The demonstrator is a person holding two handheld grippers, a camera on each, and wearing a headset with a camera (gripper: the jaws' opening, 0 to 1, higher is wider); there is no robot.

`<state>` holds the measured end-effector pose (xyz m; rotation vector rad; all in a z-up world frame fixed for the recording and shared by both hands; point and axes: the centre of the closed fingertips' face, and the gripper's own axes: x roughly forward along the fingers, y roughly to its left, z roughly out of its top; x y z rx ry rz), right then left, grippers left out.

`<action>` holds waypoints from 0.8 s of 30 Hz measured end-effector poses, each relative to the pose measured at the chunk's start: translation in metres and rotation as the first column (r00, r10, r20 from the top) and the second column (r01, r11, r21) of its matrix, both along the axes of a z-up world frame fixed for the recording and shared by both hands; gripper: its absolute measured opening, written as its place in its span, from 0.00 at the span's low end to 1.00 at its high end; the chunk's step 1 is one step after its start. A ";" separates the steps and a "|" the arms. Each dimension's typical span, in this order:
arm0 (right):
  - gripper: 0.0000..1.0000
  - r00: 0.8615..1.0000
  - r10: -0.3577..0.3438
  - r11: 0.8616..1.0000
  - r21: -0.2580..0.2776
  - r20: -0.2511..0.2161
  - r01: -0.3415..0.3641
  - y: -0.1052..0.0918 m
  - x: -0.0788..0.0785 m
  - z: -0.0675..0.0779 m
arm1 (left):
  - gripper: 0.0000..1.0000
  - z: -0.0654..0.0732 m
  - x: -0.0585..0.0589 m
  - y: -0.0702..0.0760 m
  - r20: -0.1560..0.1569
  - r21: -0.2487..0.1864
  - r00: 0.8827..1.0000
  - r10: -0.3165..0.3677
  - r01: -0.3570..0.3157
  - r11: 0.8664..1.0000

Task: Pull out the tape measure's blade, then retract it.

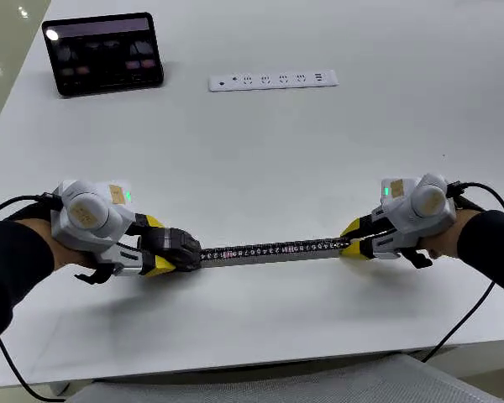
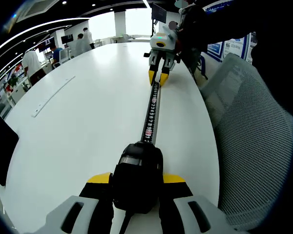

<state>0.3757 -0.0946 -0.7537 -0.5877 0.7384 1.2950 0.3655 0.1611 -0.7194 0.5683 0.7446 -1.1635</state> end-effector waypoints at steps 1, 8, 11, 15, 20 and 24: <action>0.10 1.000 -0.002 1.000 0.002 -0.003 0.002 0.001 -0.001 0.000 | 0.32 0.000 0.000 0.000 0.002 0.003 1.000 -0.002 0.002 1.000; 0.11 1.000 0.005 1.000 -0.016 0.011 -0.005 0.003 -0.002 0.000 | 0.33 -0.002 0.001 -0.001 0.020 0.021 1.000 0.000 0.000 1.000; 0.12 1.000 -0.016 1.000 -0.015 0.022 0.017 0.002 0.000 -0.001 | 0.33 -0.004 0.001 0.003 0.012 0.036 1.000 0.004 -0.005 0.999; 0.13 0.997 -0.070 0.998 0.015 0.033 0.069 0.000 0.000 0.000 | 0.32 -0.006 -0.001 0.010 0.006 0.048 1.000 0.010 -0.010 0.999; 0.17 0.989 -0.130 0.991 0.014 0.066 0.130 -0.004 0.002 0.002 | 0.38 -0.001 0.007 0.024 0.000 0.002 0.984 0.176 -0.176 0.984; 0.29 0.965 -0.250 0.968 0.018 0.081 0.250 -0.026 0.008 0.006 | 0.65 0.004 0.021 0.047 0.015 -0.064 0.922 0.387 -0.386 0.920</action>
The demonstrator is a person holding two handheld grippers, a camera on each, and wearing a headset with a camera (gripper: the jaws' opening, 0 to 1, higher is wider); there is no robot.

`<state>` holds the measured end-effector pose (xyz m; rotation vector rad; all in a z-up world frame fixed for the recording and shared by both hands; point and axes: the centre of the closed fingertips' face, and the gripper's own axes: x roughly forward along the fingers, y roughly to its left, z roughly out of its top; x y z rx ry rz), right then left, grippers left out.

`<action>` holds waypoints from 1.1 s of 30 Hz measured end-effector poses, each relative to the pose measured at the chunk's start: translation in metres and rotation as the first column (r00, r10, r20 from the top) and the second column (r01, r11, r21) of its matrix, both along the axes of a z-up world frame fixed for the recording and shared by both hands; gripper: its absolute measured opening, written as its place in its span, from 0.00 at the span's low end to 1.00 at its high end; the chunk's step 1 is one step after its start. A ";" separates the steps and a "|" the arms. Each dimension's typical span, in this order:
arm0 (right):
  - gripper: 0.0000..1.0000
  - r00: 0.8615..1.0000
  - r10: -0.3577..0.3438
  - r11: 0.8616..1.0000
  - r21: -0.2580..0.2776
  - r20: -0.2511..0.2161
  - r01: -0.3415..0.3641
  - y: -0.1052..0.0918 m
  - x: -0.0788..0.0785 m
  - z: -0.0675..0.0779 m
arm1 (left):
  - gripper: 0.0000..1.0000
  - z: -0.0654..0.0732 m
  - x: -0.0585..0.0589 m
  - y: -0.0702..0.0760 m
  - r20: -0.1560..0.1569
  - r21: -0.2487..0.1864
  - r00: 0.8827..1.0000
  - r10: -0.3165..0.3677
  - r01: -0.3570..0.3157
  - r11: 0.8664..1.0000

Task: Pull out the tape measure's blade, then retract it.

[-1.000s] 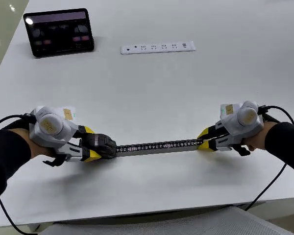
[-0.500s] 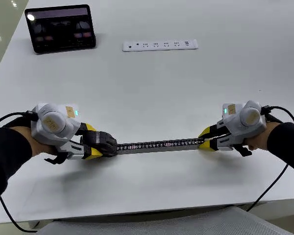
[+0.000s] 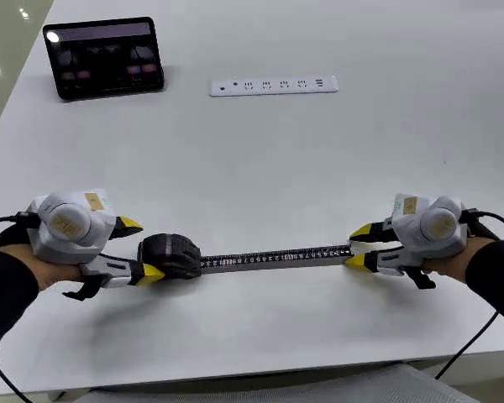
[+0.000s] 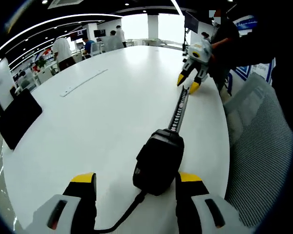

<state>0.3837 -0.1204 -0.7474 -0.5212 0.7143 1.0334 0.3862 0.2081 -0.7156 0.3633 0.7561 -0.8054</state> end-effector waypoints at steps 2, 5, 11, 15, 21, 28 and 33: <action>0.34 0.999 -0.038 0.999 0.023 0.012 0.038 -0.008 -0.002 0.008 | 0.80 0.005 0.004 0.012 -0.002 -0.062 0.993 0.120 -0.120 0.991; 0.40 0.997 -0.064 0.997 0.033 0.038 0.063 -0.019 -0.009 0.017 | 0.93 0.012 0.004 0.029 -0.009 -0.167 0.966 0.259 -0.256 0.952; 0.54 0.970 -0.231 0.970 0.092 0.071 0.224 -0.045 -0.026 0.036 | 1.00 0.017 -0.016 0.062 0.054 -0.207 0.943 0.328 -0.311 0.928; 0.56 0.970 -0.221 0.975 0.057 0.102 0.216 -0.054 -0.044 0.031 | 1.00 0.033 -0.030 0.080 0.065 -0.274 0.921 0.385 -0.354 0.894; 0.64 0.952 -0.292 0.954 0.099 0.095 0.283 -0.072 -0.053 0.052 | 1.00 0.040 -0.054 0.095 0.102 -0.286 0.904 0.414 -0.372 0.883; 0.76 0.947 -0.308 0.948 0.113 0.087 0.298 -0.081 -0.070 0.062 | 1.00 0.033 -0.076 0.101 0.073 -0.241 0.917 0.391 -0.364 0.899; 0.87 0.938 -0.339 0.936 0.128 0.074 0.328 -0.091 -0.080 0.062 | 1.00 0.044 -0.077 0.102 0.097 -0.253 0.914 0.395 -0.361 0.897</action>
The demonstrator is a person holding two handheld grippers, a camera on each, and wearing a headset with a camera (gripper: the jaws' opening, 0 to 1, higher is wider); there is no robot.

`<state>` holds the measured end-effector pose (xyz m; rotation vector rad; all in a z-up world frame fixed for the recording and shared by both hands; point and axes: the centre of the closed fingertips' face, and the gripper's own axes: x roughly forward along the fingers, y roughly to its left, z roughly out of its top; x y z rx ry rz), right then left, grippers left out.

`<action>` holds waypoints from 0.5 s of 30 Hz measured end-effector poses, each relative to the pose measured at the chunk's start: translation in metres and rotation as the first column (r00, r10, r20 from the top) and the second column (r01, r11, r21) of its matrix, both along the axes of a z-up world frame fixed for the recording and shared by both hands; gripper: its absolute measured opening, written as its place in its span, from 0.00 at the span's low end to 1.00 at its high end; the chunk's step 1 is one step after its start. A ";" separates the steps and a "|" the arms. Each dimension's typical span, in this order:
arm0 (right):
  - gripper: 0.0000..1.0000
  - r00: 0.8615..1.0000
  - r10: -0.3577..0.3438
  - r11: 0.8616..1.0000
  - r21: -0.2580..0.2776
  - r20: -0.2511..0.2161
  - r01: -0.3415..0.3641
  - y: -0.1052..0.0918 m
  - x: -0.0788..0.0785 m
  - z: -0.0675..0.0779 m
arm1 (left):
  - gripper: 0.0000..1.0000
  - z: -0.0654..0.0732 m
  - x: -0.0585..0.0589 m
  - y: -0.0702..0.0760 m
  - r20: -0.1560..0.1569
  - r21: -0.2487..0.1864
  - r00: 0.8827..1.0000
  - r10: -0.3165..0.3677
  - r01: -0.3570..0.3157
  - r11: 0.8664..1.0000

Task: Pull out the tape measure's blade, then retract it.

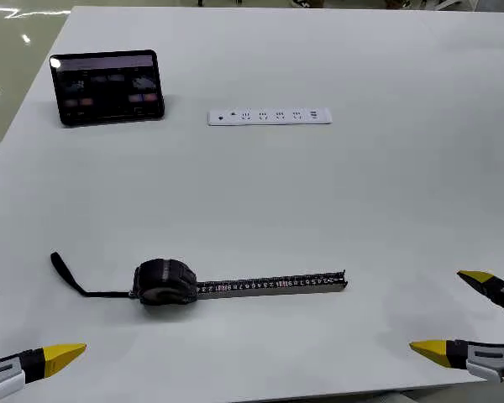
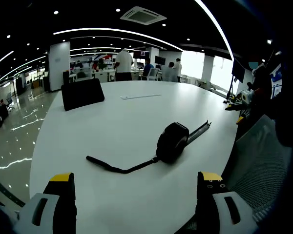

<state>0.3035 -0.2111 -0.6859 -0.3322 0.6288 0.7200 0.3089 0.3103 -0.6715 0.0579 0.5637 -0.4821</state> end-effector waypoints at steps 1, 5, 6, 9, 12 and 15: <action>0.88 1.000 -0.006 1.000 -0.006 -0.013 0.005 -0.003 -0.005 -0.004 | 1.00 0.002 0.000 0.000 0.008 -0.002 1.000 -0.001 0.001 1.000; 0.91 0.999 -0.023 1.000 -0.014 -0.025 0.023 -0.013 -0.015 -0.006 | 1.00 0.003 -0.001 0.002 0.008 0.012 1.000 0.000 0.000 1.000; 0.92 0.999 -0.031 1.000 -0.009 -0.024 0.030 -0.015 -0.015 -0.004 | 1.00 0.004 -0.002 0.002 0.010 0.014 1.000 -0.002 0.002 1.000; 0.95 0.999 -0.042 0.999 0.000 -0.019 0.042 -0.016 -0.018 0.001 | 1.00 0.008 -0.003 0.006 0.019 0.035 1.000 -0.007 0.006 0.999; 0.97 1.000 -0.019 1.000 -0.016 -0.022 0.019 -0.013 -0.021 0.000 | 1.00 0.012 -0.005 0.009 0.018 0.039 1.000 -0.007 0.007 0.999; 0.99 1.000 -0.023 1.000 -0.015 -0.017 0.023 -0.014 -0.020 0.001 | 1.00 0.015 -0.007 0.007 0.016 0.023 1.000 -0.022 0.022 0.999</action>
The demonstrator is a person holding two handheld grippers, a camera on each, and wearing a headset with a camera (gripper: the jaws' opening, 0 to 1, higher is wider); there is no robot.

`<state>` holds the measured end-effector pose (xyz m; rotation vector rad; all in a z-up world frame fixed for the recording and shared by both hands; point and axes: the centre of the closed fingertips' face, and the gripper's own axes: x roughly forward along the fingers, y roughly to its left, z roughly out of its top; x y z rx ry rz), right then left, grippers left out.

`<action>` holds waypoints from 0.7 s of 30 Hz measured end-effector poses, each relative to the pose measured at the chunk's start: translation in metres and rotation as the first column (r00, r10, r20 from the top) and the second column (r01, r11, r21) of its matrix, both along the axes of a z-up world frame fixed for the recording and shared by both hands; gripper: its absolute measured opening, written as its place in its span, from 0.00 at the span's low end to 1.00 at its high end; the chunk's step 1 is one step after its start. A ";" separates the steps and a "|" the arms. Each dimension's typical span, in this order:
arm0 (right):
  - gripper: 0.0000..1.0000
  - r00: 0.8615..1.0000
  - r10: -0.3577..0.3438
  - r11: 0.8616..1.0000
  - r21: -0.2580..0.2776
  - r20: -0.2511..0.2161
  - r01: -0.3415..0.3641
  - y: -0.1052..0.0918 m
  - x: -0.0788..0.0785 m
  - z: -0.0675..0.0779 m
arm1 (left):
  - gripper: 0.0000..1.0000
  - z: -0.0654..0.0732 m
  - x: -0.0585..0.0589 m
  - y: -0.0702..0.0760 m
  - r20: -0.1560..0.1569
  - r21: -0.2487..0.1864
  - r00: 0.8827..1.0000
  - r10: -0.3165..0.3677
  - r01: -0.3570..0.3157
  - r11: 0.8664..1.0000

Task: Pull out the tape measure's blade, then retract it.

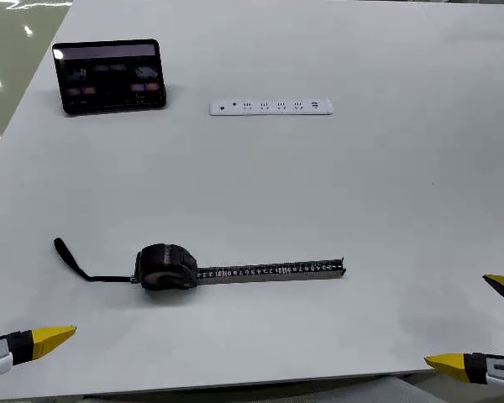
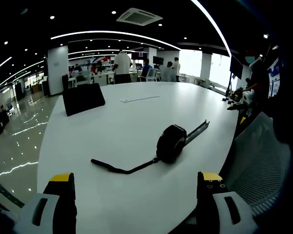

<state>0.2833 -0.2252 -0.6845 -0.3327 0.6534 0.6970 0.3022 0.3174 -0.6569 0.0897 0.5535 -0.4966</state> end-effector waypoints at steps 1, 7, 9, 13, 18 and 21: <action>1.00 1.000 -0.007 1.000 0.006 0.001 0.007 0.000 0.000 0.001 | 1.00 0.000 -0.001 -0.002 0.000 -0.004 1.000 -0.007 0.007 1.000; 1.00 1.000 0.004 1.000 -0.004 0.005 -0.004 0.001 -0.004 0.003 | 1.00 -0.001 -0.004 -0.004 -0.008 -0.006 1.000 -0.004 0.004 1.000; 1.00 1.000 0.002 1.000 -0.004 0.007 -0.002 0.000 -0.005 0.003 | 1.00 -0.002 -0.004 -0.004 -0.011 -0.006 1.000 0.002 -0.002 1.000; 1.00 1.000 0.005 1.000 -0.012 0.006 -0.005 -0.001 -0.007 0.001 | 1.00 -0.003 -0.003 -0.004 -0.007 0.004 1.000 0.001 0.000 1.000; 1.00 1.000 0.004 1.000 -0.010 0.009 -0.004 0.001 -0.009 0.003 | 1.00 -0.002 -0.002 -0.004 -0.004 -0.005 1.000 0.007 -0.007 1.000; 1.00 1.000 0.003 1.000 -0.018 0.011 -0.002 0.001 -0.010 0.003 | 1.00 -0.009 -0.002 -0.001 -0.029 0.019 0.999 0.019 -0.018 1.000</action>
